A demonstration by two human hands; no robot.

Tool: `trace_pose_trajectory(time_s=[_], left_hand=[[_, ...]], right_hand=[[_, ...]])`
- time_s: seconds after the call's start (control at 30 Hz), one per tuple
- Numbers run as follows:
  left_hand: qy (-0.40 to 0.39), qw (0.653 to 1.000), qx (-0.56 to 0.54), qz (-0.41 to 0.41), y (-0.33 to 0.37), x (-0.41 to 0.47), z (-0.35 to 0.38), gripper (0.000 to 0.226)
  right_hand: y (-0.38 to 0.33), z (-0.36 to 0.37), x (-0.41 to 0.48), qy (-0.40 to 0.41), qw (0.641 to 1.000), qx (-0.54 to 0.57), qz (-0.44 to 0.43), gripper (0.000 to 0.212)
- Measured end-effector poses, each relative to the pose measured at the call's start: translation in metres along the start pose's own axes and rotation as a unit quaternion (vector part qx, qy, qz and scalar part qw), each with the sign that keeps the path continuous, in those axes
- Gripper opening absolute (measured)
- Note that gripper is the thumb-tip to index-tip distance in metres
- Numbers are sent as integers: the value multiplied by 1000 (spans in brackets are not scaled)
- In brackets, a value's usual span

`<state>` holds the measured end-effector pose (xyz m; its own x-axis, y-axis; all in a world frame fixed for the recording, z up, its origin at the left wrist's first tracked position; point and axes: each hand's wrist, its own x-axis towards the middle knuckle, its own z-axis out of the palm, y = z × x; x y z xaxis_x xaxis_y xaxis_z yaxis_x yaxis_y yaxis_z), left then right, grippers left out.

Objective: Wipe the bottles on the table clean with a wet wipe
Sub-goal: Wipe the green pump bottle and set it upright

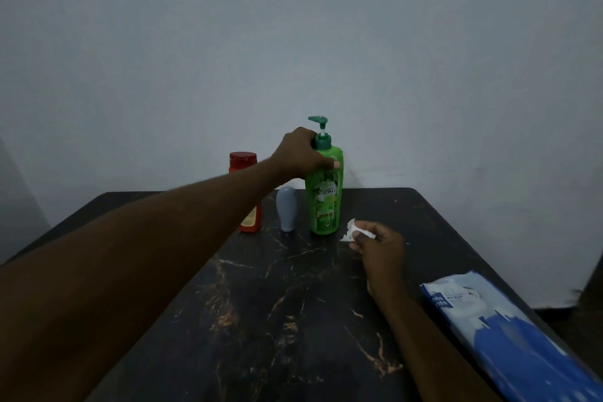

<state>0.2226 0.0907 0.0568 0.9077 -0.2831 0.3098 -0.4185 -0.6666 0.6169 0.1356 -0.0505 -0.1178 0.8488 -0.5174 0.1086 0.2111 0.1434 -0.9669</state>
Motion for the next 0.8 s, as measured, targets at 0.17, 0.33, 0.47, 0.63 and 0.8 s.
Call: trace_pose_trajectory(time_s=[0.17,0.33,0.47,0.63,0.8], left_hand=[[35,991,-112,-68,5,-48,-28,43],[81,939,-293,-164,-6,-120,-38,42],[109,881,-400,-230,-28,-186,-28,37],[117,825,-479,-275,-37,-251,-11,35],[127,801,-521,-267,-36,-286,-7,45]], right_hand=[[-14,-6,-8,32,999,34,4,24],[-50,-21,-54,25,997,68,8,33],[-63,-53,-120,-24,998,-48,-34,30],[-53,-81,-173,-47,981,-181,-52,26],[-46,-88,-200,-46,965,-245,-87,27]])
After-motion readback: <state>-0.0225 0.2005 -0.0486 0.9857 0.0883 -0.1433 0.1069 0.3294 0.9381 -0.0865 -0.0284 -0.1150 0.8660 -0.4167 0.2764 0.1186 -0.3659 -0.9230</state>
